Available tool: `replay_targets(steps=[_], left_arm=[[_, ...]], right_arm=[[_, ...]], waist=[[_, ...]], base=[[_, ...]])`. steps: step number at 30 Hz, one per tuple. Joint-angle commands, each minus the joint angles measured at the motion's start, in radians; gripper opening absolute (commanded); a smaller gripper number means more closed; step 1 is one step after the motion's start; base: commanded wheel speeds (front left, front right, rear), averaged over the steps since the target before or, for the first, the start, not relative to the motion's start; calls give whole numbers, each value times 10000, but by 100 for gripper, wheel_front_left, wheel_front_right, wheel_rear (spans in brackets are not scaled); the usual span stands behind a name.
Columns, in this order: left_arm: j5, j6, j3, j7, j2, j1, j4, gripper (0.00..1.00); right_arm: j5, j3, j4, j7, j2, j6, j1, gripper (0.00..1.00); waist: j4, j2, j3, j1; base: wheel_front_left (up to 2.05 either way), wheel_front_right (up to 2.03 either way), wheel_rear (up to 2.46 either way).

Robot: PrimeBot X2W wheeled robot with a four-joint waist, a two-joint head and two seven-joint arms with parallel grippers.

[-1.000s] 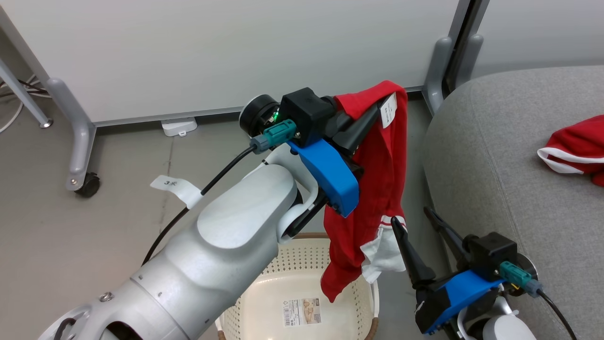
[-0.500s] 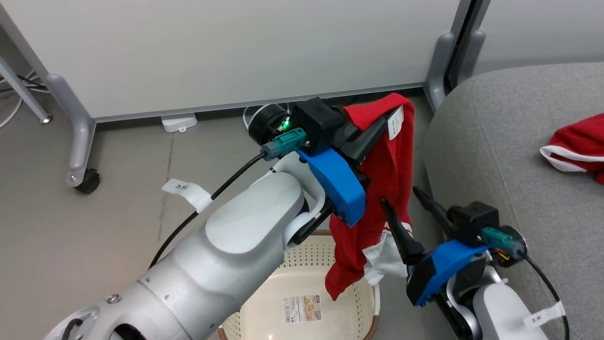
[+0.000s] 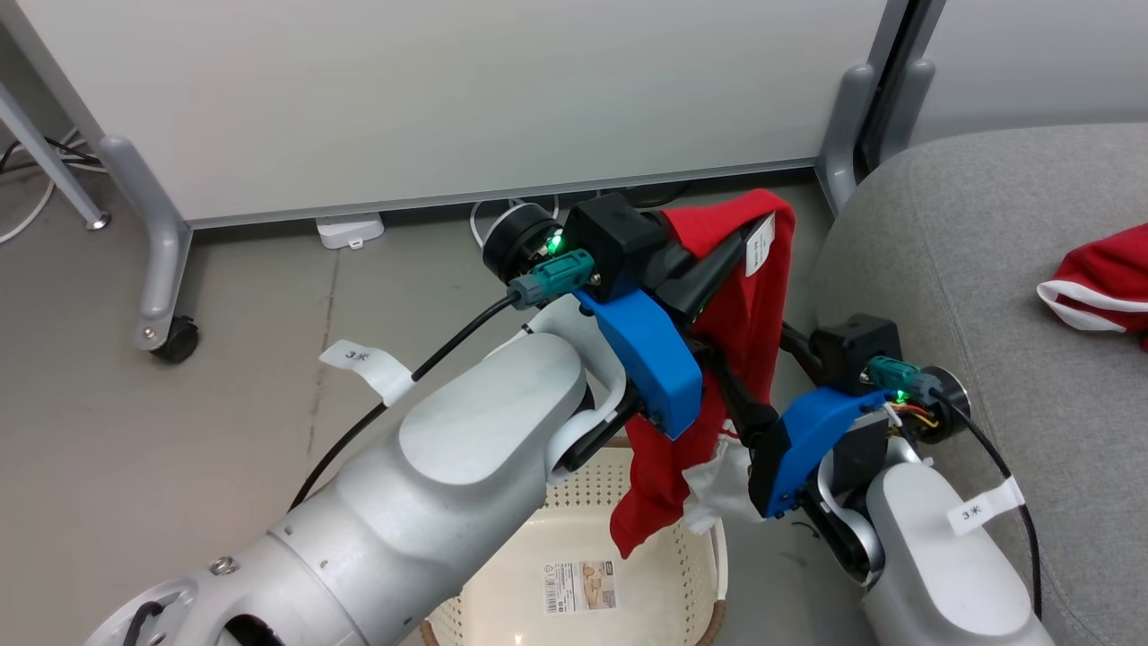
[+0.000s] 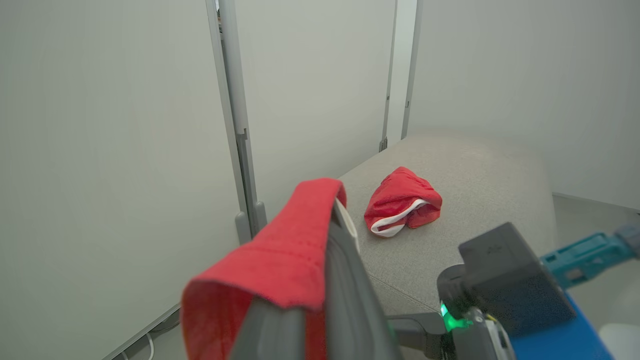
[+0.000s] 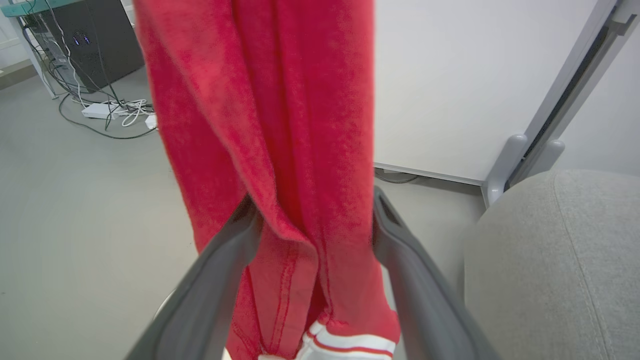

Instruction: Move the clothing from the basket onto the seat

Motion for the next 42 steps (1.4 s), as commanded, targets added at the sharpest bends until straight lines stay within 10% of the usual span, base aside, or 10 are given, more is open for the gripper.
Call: replay_targets(steps=[1,5,6,8,39,42], left_arm=[[-44,-10,-25,-46,-13,-157,21,0],[-112,-10,-122,-52,-19,-165,40,0],[-132,-10,-140,-54,-20,-167,44,0],[-171,-10,-172,-58,-22,-172,59,0],[-456,-10,-490,-26,-38,-201,581,0],[-506,-10,-515,-5,-40,-191,632,42]], right_arm=[[98,83,193,-79,-5,5,-269,100],[384,422,883,-195,-5,5,-699,99],[483,485,1058,-228,-5,5,-799,45],[616,595,1342,-361,-5,5,-977,0],[1364,1183,3296,-1475,-5,5,-1757,0],[1370,1208,3369,-1494,-5,5,-1795,0]], waist=[[1,0,-5,0],[9,0,-38,0],[10,0,-44,0],[8,0,-60,0],[-95,0,-212,0],[-96,0,-219,0]], base=[[0,0,0],[0,0,0],[0,0,0],[0,0,0],[0,0,0],[0,0,0]])
